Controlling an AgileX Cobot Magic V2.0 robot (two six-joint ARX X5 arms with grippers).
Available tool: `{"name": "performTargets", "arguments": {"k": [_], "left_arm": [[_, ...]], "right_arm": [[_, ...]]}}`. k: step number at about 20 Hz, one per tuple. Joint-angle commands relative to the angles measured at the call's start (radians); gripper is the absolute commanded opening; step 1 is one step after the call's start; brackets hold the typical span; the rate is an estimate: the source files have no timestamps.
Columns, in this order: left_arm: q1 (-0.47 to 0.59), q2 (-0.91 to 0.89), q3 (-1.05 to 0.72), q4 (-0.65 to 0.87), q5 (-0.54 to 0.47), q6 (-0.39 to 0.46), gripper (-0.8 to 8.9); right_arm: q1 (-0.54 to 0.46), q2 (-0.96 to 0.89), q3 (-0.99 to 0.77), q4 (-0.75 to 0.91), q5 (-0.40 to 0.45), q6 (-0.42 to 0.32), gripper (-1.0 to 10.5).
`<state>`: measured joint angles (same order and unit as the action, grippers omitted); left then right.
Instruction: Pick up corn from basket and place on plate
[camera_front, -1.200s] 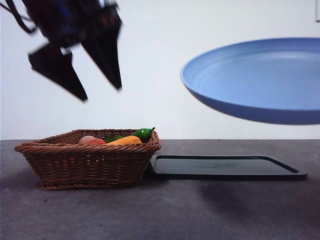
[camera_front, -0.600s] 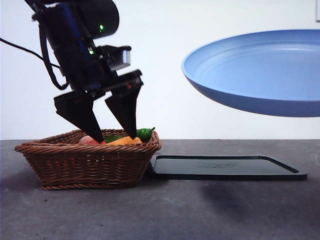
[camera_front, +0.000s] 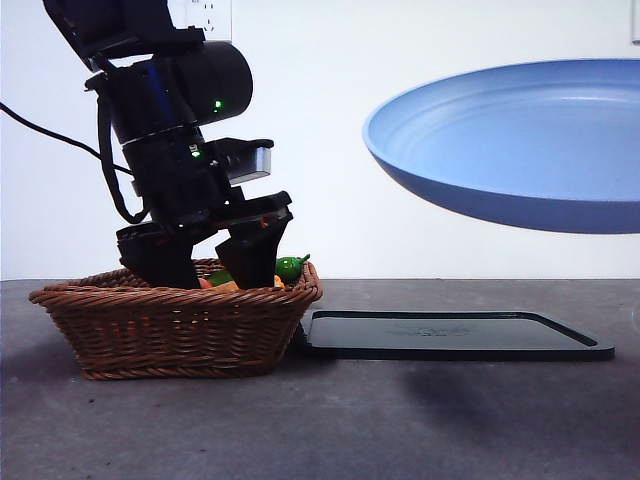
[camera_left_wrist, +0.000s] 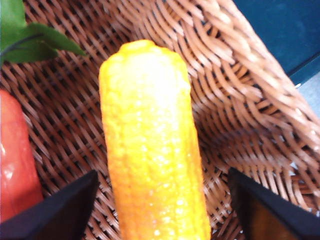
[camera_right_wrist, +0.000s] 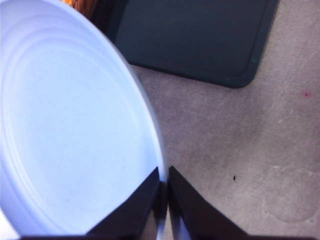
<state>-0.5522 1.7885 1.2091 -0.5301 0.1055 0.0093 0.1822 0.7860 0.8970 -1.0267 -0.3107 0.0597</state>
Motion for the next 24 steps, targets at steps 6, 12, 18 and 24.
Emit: {"name": "performTargets", "arguments": {"k": [6, 12, 18, 24], "left_arm": [[-0.009, 0.018, 0.024, 0.003, -0.003, 0.000, 2.22], [0.003, -0.026, 0.056, -0.039, -0.002, -0.014, 2.17], [-0.002, -0.211, 0.127, -0.077, 0.013, -0.025, 2.17], [-0.078, -0.361, 0.129, -0.075, 0.250, -0.079, 2.17]], "right_arm": [[0.001, 0.003, 0.016, 0.032, -0.006, 0.015, 0.0], [0.001, 0.004, 0.016, 0.039, -0.006, 0.035, 0.0], [0.001, 0.078, 0.016, 0.060, -0.006, 0.076, 0.0], [0.000, 0.298, 0.016, 0.161, -0.090, 0.157, 0.0]]}}
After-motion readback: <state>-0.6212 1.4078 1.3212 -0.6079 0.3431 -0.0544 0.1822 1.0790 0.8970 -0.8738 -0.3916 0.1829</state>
